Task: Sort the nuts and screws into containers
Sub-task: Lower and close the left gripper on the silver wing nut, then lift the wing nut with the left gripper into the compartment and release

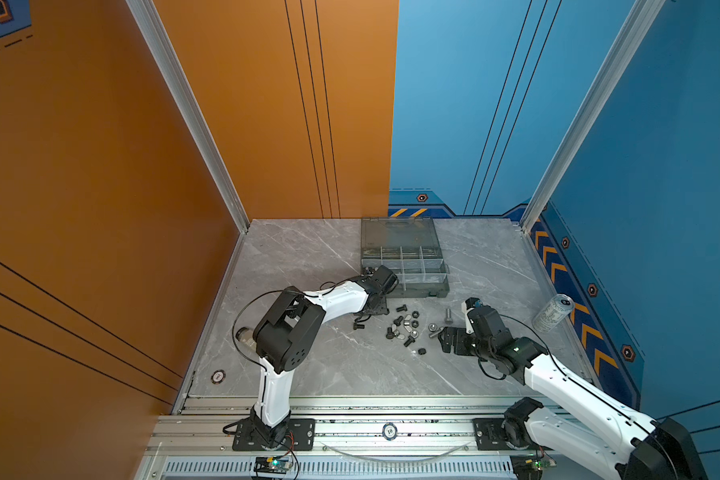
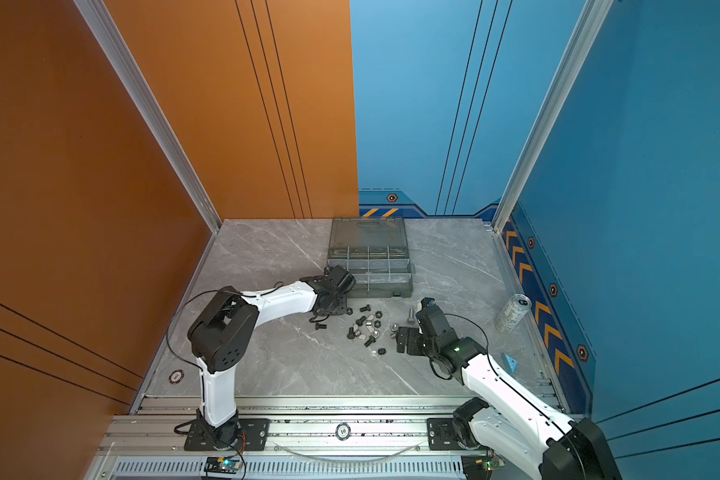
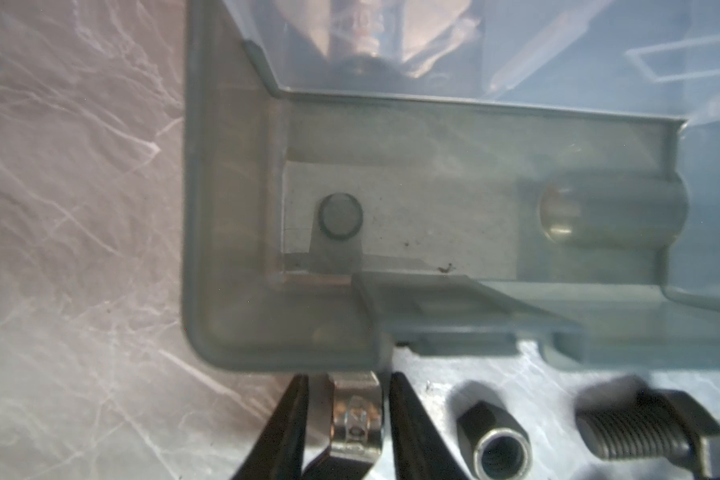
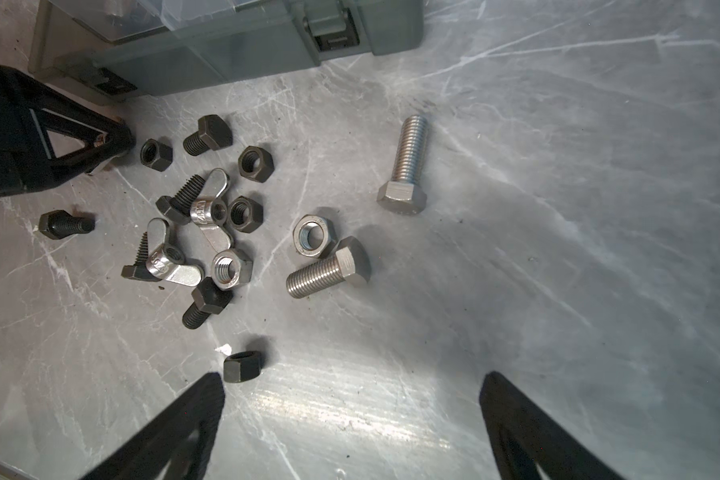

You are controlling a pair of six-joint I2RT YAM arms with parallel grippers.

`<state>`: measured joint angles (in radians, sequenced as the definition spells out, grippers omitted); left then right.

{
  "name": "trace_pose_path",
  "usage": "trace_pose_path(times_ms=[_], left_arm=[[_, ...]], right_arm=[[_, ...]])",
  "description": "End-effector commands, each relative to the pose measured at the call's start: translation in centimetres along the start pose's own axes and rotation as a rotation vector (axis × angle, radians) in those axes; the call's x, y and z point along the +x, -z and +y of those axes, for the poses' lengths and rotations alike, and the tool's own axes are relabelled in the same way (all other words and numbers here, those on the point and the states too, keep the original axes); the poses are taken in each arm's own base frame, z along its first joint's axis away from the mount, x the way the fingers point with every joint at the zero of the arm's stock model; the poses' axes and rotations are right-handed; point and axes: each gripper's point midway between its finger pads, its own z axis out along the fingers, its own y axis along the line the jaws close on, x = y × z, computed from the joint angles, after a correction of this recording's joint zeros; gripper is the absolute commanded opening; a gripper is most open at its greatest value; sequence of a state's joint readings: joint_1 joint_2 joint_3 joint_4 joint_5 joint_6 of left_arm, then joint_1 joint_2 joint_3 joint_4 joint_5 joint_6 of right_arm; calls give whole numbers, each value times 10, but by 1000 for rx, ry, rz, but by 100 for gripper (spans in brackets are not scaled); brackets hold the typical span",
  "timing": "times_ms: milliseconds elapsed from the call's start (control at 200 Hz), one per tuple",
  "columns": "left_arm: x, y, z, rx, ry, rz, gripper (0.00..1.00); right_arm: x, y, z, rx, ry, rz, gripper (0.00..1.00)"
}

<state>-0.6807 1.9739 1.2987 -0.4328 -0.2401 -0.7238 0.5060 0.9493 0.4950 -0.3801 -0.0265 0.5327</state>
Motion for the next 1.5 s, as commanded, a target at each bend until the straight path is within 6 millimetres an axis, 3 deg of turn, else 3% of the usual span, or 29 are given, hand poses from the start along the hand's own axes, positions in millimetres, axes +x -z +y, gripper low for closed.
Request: trace_pose_path(times_ms=[0, 235, 395, 666, 781, 881, 1166, 1497], left_arm=[[8, -12, 5, -24, -13, 37, 27], [10, -10, 5, -16, -16, 44, 7], [7, 11, -1, 30, -17, 22, 1], [-40, 82, -15, 149, -24, -121, 0], [-65, 95, -13, 165, -13, -165, 0], [-87, 92, -12, 165, -3, -190, 0], [-135, 57, -19, 201, 13, -238, 0], [-151, 29, -25, 218, -2, -258, 0]], right_arm=[[-6, 2, 6, -17, 2, -17, 99], [-6, 3, 6, -16, 1, -22, 99], [-6, 2, 6, -17, 0, -20, 99], [-5, 0, 7, -18, 0, -17, 99], [-4, -1, 8, -21, -2, -14, 99], [-4, -2, 9, -23, 0, -10, 99], [-3, 1, 10, -22, 1, -18, 98], [-3, 3, 8, -17, 5, -25, 99]])
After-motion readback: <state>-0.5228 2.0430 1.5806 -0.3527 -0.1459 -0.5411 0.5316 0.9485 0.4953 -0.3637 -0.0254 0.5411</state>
